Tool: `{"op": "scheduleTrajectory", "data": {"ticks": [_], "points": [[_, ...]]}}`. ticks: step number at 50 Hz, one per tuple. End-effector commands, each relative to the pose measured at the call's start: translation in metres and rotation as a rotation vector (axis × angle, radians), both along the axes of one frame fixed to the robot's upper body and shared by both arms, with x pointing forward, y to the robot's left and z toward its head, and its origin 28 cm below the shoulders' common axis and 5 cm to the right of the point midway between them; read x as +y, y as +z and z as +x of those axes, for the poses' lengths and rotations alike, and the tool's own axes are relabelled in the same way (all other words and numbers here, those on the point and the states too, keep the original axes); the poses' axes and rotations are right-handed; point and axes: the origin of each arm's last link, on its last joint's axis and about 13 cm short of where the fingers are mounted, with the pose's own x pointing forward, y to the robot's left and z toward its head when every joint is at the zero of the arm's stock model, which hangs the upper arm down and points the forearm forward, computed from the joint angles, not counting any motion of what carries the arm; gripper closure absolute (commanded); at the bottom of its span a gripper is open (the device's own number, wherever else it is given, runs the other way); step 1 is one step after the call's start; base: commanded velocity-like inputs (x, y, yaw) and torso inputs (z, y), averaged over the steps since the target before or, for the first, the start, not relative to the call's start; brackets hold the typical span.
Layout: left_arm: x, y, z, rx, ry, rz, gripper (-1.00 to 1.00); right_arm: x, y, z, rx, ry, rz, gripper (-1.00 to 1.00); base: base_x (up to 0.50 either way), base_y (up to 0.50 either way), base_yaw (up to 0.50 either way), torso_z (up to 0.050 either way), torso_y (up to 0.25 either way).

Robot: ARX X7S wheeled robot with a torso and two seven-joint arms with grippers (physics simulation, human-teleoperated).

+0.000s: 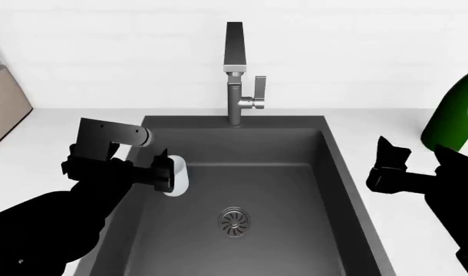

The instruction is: Pick the cup and bowl from the sink and place them on the counter for drying.

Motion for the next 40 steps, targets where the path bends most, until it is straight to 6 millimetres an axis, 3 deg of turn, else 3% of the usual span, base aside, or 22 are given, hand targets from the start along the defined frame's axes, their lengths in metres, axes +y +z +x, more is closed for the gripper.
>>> {"op": "scheduleTrajectory", "data": {"ticks": [1,11,18,22,24,31,40], "points": [[-0.007,-0.003,0.002,0.004,-0.009,0.005,-1.0,0.019,0.014,0.01,0.012,0.157,-0.023,-1.0,0.0,0.0,0.0,0.0,0.0],[-0.026,-0.01,0.017,-0.006,0.021,0.031,-1.0,0.024,0.029,0.021,0.001,0.208,0.04,-1.0,0.0,0.0,0.0,0.0,0.0],[-0.057,-0.014,0.028,-0.001,-0.023,0.002,-1.0,0.027,0.027,0.025,0.027,0.206,0.02,-1.0,0.0,0.0,0.0,0.0,0.0],[-0.067,-0.018,0.033,0.005,0.008,-0.027,-1.0,0.025,0.037,0.025,-0.001,0.187,0.03,-1.0,0.0,0.0,0.0,0.0,0.0],[-0.07,-0.018,0.036,-0.043,0.038,0.028,-1.0,0.026,0.039,0.026,-0.007,0.183,0.017,-1.0,0.0,0.0,0.0,0.0,0.0],[-0.083,-0.03,0.044,0.053,0.067,-0.04,-1.0,0.027,0.04,0.029,-0.014,0.184,-0.002,-1.0,0.0,0.0,0.0,0.0,0.0],[-0.085,-0.045,0.059,0.072,0.194,-0.109,-1.0,0.021,0.044,0.028,-0.033,0.146,-0.005,-1.0,0.0,0.0,0.0,0.0,0.0]]}}
